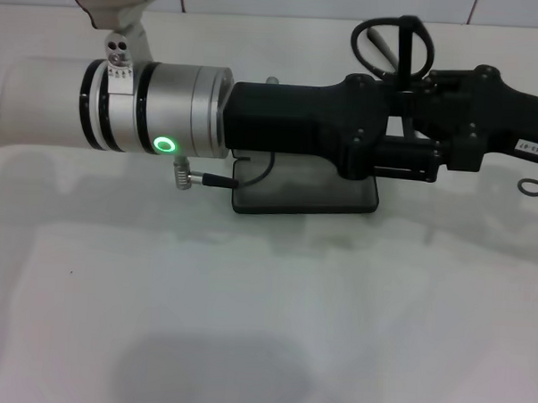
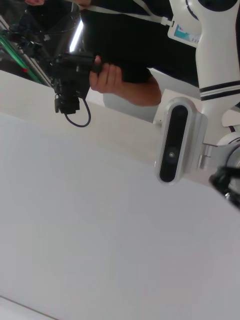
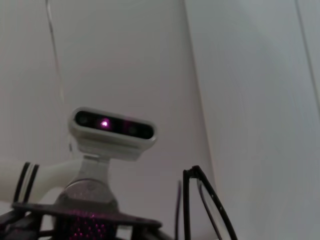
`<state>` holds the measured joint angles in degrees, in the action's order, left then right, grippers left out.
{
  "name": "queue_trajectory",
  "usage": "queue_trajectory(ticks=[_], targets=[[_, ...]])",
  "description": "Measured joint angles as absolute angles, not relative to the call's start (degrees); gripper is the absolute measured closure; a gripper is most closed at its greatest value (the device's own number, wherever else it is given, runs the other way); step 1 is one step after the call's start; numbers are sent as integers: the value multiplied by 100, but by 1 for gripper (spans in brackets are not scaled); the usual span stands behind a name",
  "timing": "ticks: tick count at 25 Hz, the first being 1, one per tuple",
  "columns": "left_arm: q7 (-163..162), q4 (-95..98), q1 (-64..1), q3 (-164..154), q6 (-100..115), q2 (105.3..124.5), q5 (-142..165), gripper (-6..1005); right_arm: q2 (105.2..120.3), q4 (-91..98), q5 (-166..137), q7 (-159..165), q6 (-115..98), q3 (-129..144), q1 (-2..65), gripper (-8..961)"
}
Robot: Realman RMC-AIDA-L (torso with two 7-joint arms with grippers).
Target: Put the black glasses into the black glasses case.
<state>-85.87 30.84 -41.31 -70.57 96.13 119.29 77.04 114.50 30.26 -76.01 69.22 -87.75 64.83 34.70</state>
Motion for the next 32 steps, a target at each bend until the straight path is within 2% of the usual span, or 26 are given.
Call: queue_trajectory(ticks=[6,15,25,32], targets=[[-8587,3135,-4126,-7057,9582,11917,7725,306,11447,3030,-7679,6923,-8783,6475,3508,842],[-8622,3156,-4104,-6989,9609,11856,7703,306,11349,3050,-7674,6790,-8727,6394,3482,841],[-8623,3155,-4113,-6968,9625,11877,7744,307,11407,3120,-7828,6708,-8728,6376,3447,841],[-8615,3155,-3788,-6758,9891,11700,7717,307,11428,3419,-7860,6461,-8668,5869,3162,842]])
